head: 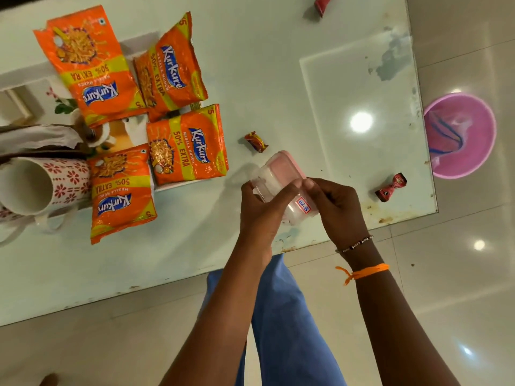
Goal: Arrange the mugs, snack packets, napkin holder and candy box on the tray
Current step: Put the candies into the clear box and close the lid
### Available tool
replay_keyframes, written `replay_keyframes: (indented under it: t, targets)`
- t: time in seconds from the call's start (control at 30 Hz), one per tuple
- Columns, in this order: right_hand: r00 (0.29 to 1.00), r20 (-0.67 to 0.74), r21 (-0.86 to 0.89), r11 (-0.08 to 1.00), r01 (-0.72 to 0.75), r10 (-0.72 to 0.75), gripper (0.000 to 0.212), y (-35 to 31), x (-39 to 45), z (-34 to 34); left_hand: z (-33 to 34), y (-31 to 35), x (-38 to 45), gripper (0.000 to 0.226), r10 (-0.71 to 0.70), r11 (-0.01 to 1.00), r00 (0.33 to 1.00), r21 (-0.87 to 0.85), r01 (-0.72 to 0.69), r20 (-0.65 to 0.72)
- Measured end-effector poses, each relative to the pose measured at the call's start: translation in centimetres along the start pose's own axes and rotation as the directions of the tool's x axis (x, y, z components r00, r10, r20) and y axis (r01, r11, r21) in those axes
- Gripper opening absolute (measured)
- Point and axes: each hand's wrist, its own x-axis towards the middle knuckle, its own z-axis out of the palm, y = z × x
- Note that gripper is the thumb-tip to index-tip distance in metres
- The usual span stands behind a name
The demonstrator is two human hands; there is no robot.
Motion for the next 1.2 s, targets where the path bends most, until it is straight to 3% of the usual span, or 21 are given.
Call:
replay_keyframes:
  t: [0.17, 0.47, 0.6, 0.67, 0.73, 0.87, 0.93, 1.0, 1.07, 1.2]
  targets:
    - [0.997, -0.041, -0.142, 0.988, 0.058, -0.064, 0.023, -0.4, -0.2, 1.4, -1.2, -0.4, 0.4, 0.080, -0.025, 0.999, 0.999, -0.025, 0.025, 0.022]
    - [0.984, -0.128, -0.346, 0.936, 0.073, -0.124, 0.022, -0.2, -0.4, 5.2, -2.9, -1.5, 1.7, 0.065, -0.023, 0.998, 1.000, -0.067, 0.023, -0.006]
    - [0.935, -0.350, -0.321, 0.944, -0.074, -0.046, 0.021, 0.9, 0.9, 3.3, -4.4, -1.5, 0.5, 0.057, 0.016, 0.999, 0.991, -0.051, -0.010, 0.130]
    - [0.924, -0.382, -0.364, 0.924, -0.120, -0.030, 0.023, 1.4, 2.0, 1.5, -5.2, -2.0, -0.8, 0.059, 0.039, 0.999, 0.985, 0.011, -0.042, 0.170]
    - [0.940, -0.335, -0.460, 0.882, -0.105, -0.063, 0.024, 1.7, 2.9, 0.4, -6.0, -2.8, -1.6, 0.062, 0.064, 0.998, 0.985, 0.019, -0.067, 0.157]
    - [0.971, -0.237, -0.611, 0.780, -0.135, -0.018, 0.025, 1.2, 4.2, -0.1, -7.5, -4.0, -1.8, 0.052, 0.106, 0.984, 0.983, -0.161, -0.081, 0.152]
    - [0.974, -0.223, -0.669, 0.733, -0.122, -0.041, 0.024, 0.2, 4.8, 0.4, -8.0, -4.1, -1.7, 0.059, 0.124, 0.975, 0.975, -0.206, -0.085, 0.183]
    - [0.969, -0.187, -0.708, 0.706, -0.019, -0.161, 0.026, -1.0, 5.6, 1.8, -8.2, -4.0, -1.5, 0.070, 0.136, 0.968, 0.968, -0.238, -0.084, 0.210]
    - [0.964, -0.042, -0.676, 0.718, 0.165, -0.262, 0.033, -2.3, 6.5, 3.9, -8.3, -3.7, -1.4, 0.073, 0.151, 0.959, 0.964, -0.270, -0.088, 0.221]
    - [0.927, 0.295, -0.676, 0.636, 0.373, -0.230, 0.044, -2.7, 7.6, 7.2, -8.2, -3.7, -1.4, 0.082, 0.164, 0.959, 0.952, -0.267, -0.092, 0.260]
